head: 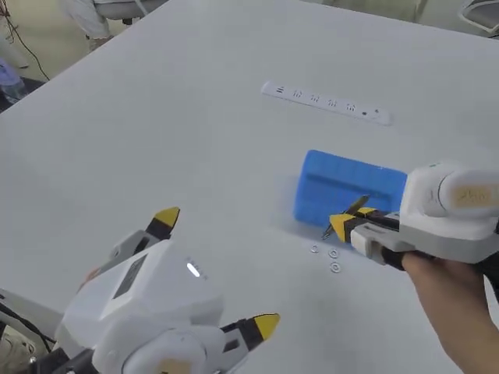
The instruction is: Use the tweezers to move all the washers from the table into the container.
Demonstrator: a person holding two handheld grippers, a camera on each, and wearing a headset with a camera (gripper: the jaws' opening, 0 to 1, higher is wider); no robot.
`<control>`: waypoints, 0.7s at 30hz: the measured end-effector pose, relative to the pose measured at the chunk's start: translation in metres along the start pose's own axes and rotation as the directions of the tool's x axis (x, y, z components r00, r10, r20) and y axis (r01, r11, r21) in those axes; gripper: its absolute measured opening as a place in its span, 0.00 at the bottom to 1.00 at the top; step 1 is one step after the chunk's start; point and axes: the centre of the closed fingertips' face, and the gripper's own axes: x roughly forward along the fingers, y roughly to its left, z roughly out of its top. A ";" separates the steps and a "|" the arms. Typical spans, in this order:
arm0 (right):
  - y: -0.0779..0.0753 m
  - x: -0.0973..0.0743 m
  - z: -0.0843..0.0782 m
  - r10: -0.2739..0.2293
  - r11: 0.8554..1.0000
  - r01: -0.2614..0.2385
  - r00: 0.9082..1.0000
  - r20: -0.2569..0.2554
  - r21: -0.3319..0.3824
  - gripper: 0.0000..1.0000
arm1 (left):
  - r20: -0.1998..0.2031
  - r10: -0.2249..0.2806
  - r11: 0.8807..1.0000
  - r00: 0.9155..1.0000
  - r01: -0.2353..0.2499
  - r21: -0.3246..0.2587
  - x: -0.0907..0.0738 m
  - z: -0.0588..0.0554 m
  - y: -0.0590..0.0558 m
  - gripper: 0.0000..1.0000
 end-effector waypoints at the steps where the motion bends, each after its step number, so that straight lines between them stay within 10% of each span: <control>1: 0.000 0.001 -0.001 -0.001 1.000 0.001 1.000 -0.003 -0.002 0.05 | 0.002 0.000 1.000 1.000 0.000 -0.001 0.000 0.000 0.000 0.99; 21: 0.001 0.015 -0.010 0.004 1.000 -0.004 0.999 -0.038 -0.002 0.05 | -0.005 -0.001 1.000 1.000 0.001 0.002 0.001 -0.001 0.001 0.98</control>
